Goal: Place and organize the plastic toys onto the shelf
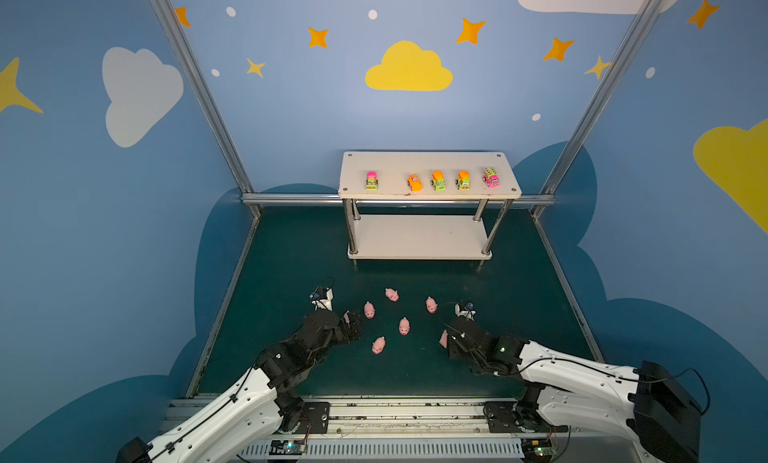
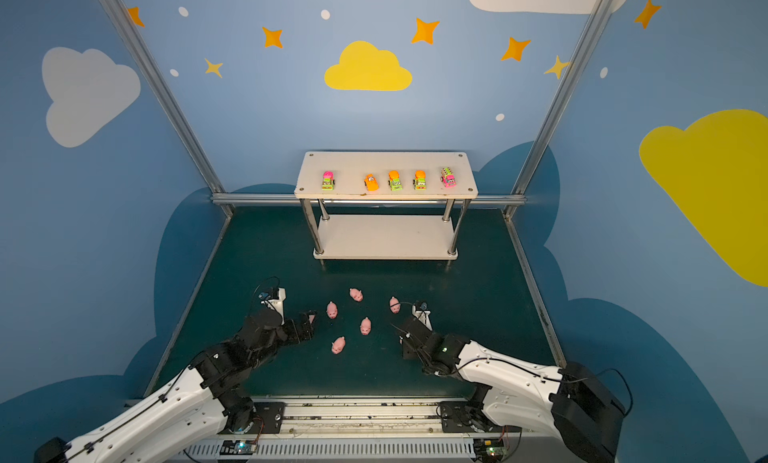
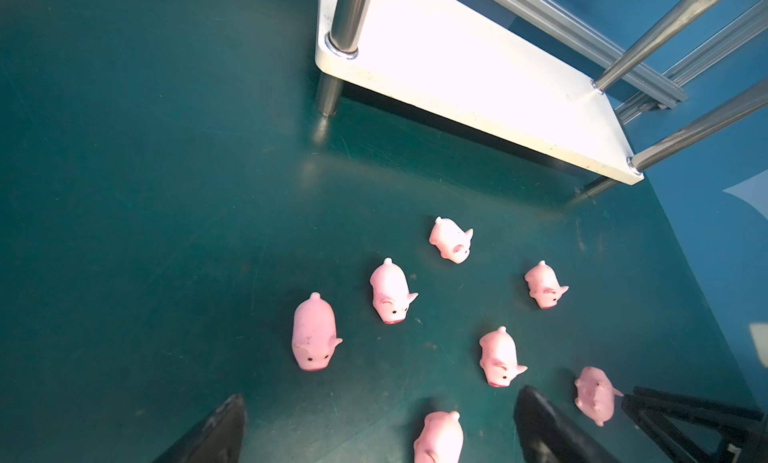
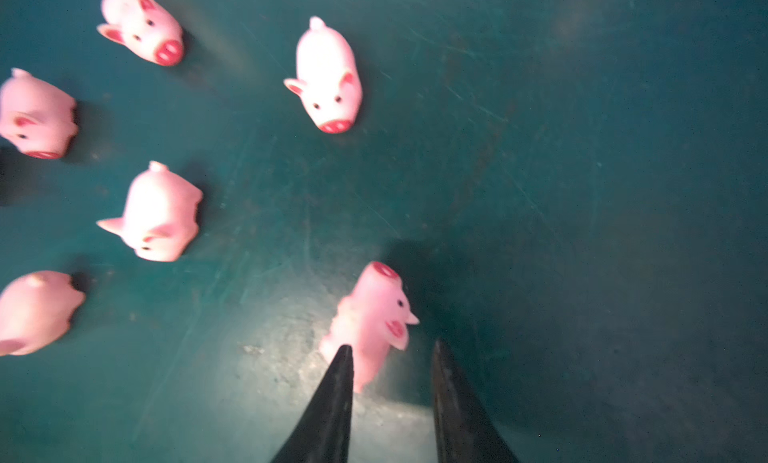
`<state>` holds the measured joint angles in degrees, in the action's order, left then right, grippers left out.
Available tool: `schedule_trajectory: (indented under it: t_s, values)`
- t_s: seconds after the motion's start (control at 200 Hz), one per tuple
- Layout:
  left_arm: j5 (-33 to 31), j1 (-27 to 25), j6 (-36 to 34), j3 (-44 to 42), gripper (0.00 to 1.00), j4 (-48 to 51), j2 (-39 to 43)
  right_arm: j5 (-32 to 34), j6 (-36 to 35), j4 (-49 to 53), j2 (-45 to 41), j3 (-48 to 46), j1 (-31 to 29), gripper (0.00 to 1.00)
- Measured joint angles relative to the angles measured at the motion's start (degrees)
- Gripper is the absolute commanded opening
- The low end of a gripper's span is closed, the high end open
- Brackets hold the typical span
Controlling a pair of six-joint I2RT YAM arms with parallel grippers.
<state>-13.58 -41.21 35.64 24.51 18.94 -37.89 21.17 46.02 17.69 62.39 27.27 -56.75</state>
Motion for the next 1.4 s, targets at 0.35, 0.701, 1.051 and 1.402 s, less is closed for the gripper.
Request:
schedule_trajectory:
  t_s: [0.35, 0.701, 1.051, 1.402]
  values:
    - [-0.22, -0.02, 0.00, -0.02, 1.00, 0.09, -2.01, -0.24, -0.39, -2.91, 5.49, 0.07, 0.00, 0.31]
    - [-0.22, -0.04, 0.00, -0.02, 1.00, -0.02, -2.43, 0.11, 1.79, -0.87, -0.52, -2.34, 0.04, 0.32]
    - [0.20, -0.04, 0.02, -0.02, 1.00, -0.61, -3.23, 0.72, 3.02, 5.07, -9.09, -5.73, 1.20, 0.34]
    - [0.13, -0.04, 0.04, -0.02, 1.00, 0.48, -0.11, 0.31, 2.25, 4.61, -5.27, -4.81, 1.53, 0.32]
